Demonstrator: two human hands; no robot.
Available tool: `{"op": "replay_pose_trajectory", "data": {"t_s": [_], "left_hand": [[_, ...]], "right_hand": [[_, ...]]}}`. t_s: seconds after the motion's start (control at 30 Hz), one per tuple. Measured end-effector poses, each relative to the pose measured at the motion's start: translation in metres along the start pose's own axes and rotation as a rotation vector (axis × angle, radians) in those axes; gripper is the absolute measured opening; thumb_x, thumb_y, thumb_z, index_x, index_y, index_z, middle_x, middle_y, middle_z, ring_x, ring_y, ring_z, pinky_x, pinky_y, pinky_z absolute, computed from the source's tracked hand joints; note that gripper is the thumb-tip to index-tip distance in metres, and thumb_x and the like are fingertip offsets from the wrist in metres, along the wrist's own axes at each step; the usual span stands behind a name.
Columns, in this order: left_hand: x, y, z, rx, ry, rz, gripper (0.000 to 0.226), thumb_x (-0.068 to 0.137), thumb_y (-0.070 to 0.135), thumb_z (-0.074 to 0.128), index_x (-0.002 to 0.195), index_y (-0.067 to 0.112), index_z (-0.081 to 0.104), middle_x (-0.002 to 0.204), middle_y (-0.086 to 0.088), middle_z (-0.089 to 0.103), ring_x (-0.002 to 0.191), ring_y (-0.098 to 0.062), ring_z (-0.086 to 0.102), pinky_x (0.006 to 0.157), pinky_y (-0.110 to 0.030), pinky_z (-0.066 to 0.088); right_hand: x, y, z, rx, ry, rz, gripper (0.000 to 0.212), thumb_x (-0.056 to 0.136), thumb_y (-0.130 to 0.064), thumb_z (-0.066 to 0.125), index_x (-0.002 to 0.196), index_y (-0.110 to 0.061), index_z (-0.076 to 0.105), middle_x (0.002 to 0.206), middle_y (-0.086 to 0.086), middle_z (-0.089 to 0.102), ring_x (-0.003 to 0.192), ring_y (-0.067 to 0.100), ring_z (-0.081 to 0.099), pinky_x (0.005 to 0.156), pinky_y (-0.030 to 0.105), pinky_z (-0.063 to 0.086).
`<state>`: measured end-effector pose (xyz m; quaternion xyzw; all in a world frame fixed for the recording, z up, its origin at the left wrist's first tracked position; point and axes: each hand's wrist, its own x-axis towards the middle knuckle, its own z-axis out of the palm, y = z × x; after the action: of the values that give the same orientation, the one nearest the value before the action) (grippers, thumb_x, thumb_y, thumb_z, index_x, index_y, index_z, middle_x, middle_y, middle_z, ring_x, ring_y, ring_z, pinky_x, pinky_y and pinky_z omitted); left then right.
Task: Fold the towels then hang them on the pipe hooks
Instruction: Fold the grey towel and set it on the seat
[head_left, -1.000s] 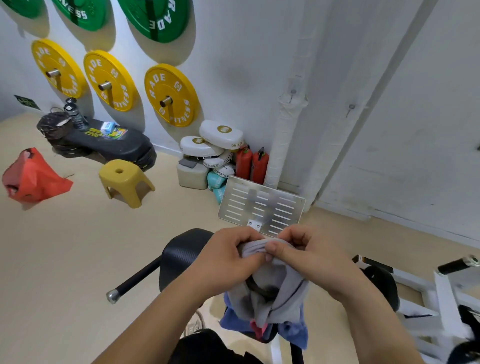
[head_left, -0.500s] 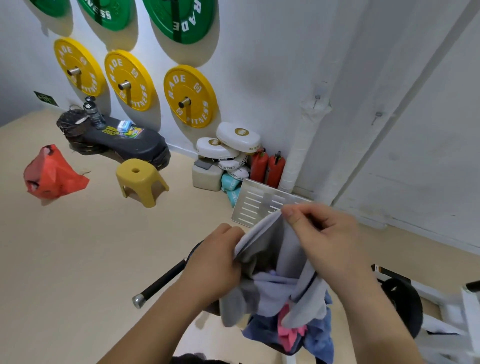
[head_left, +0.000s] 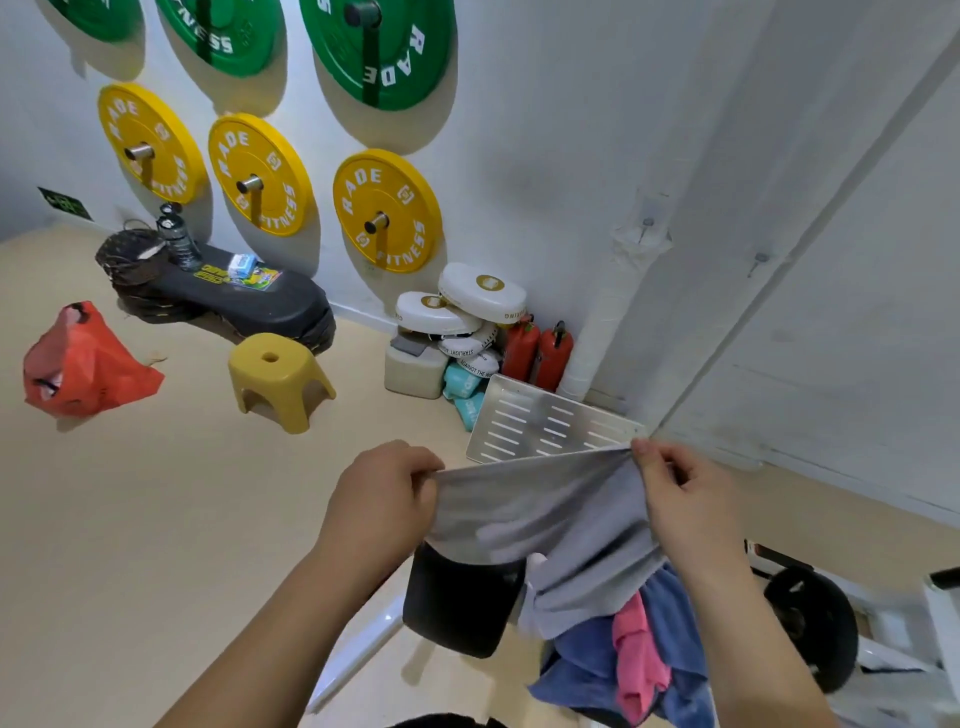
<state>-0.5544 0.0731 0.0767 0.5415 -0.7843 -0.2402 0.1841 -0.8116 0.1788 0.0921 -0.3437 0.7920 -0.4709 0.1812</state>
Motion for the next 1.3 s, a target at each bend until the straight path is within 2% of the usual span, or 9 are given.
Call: {"op": "replay_pose_trajectory", "data": {"t_s": [0.17,0.3,0.47,0.53,0.63,0.83,1.0,1.13,1.3], "left_hand": [[-0.001,-0.03,-0.001,-0.069,0.014,-0.127,0.012,0.097,0.029,0.06,0.088,0.03,0.067,0.082,0.009,0.07,0.079,-0.014,0.063,0.065,-0.03,0.048],[-0.008,-0.047,-0.002,-0.033,-0.011,-0.298,0.037,0.097,0.051,0.054,0.072,0.024,0.058,0.066,0.004,0.064,0.068,-0.012,0.061,0.059,-0.035,0.051],[-0.017,-0.021,-0.006,-0.798,-0.172,-0.414,0.028,0.1,0.029,0.062,0.086,0.005,0.067,0.078,-0.016,0.069,0.072,-0.032,0.064,0.076,-0.053,0.061],[-0.024,-0.004,-0.007,-0.873,-0.292,-0.34,0.014,0.099,0.017,0.062,0.099,0.02,0.075,0.097,-0.011,0.075,0.09,-0.034,0.068,0.088,-0.048,0.06],[-0.039,0.013,-0.003,-0.91,-0.395,-0.214,0.035,0.099,0.006,0.056,0.113,0.032,0.076,0.109,0.007,0.076,0.104,-0.016,0.07,0.094,-0.032,0.059],[-0.038,-0.001,-0.006,-0.703,-0.09,-0.05,0.025,0.094,0.01,0.069,0.107,0.028,0.08,0.091,0.02,0.069,0.087,0.004,0.066,0.072,-0.009,0.049],[-0.028,-0.01,-0.014,-0.403,-0.134,0.211,0.033,0.093,0.022,0.07,0.122,0.037,0.072,0.084,0.026,0.057,0.086,0.01,0.057,0.076,-0.004,0.039],[-0.026,-0.02,-0.018,-0.34,-0.078,0.196,0.01,0.093,0.028,0.07,0.099,0.032,0.077,0.086,0.019,0.061,0.086,0.001,0.058,0.073,-0.012,0.041],[-0.014,-0.037,-0.032,-0.382,0.109,0.073,0.011,0.095,0.024,0.065,0.099,0.032,0.073,0.091,0.012,0.064,0.088,-0.003,0.058,0.075,-0.021,0.049]], "right_hand": [[-0.01,0.0,0.013,0.053,0.038,0.048,0.022,0.1,-0.039,0.063,0.087,-0.026,0.075,0.083,-0.002,0.074,0.081,0.003,0.065,0.069,0.024,0.043],[-0.015,0.001,0.027,0.061,-0.019,0.082,0.026,0.1,-0.041,0.062,0.083,-0.024,0.073,0.083,0.011,0.073,0.088,0.03,0.068,0.077,0.039,0.053],[-0.028,-0.008,0.051,0.042,-0.199,0.044,0.025,0.098,-0.041,0.063,0.084,-0.025,0.076,0.084,0.008,0.075,0.088,0.031,0.071,0.084,0.051,0.058],[-0.035,-0.014,0.061,0.073,-0.287,0.036,0.022,0.1,-0.037,0.064,0.084,-0.028,0.076,0.084,0.005,0.076,0.087,0.029,0.071,0.083,0.05,0.059],[-0.044,-0.025,0.068,0.116,-0.396,0.03,0.02,0.102,-0.028,0.062,0.087,-0.03,0.076,0.086,-0.003,0.078,0.085,0.016,0.073,0.079,0.037,0.06],[-0.047,-0.04,0.069,0.012,-0.576,-0.136,0.017,0.1,-0.025,0.064,0.091,-0.029,0.077,0.088,-0.003,0.076,0.087,0.015,0.071,0.085,0.044,0.059],[-0.051,-0.046,0.078,-0.098,-0.709,-0.277,0.016,0.101,-0.026,0.064,0.097,-0.032,0.078,0.096,-0.012,0.077,0.096,0.009,0.07,0.089,0.04,0.057],[-0.048,-0.038,0.08,-0.087,-0.646,-0.219,0.011,0.094,-0.03,0.073,0.085,-0.028,0.079,0.075,-0.015,0.073,0.072,-0.001,0.064,0.07,0.025,0.051],[-0.04,-0.001,0.075,-0.215,-0.747,-0.086,0.033,0.086,-0.046,0.071,0.074,-0.017,0.063,0.056,-0.013,0.046,0.056,0.007,0.041,0.059,0.027,0.037]]}}
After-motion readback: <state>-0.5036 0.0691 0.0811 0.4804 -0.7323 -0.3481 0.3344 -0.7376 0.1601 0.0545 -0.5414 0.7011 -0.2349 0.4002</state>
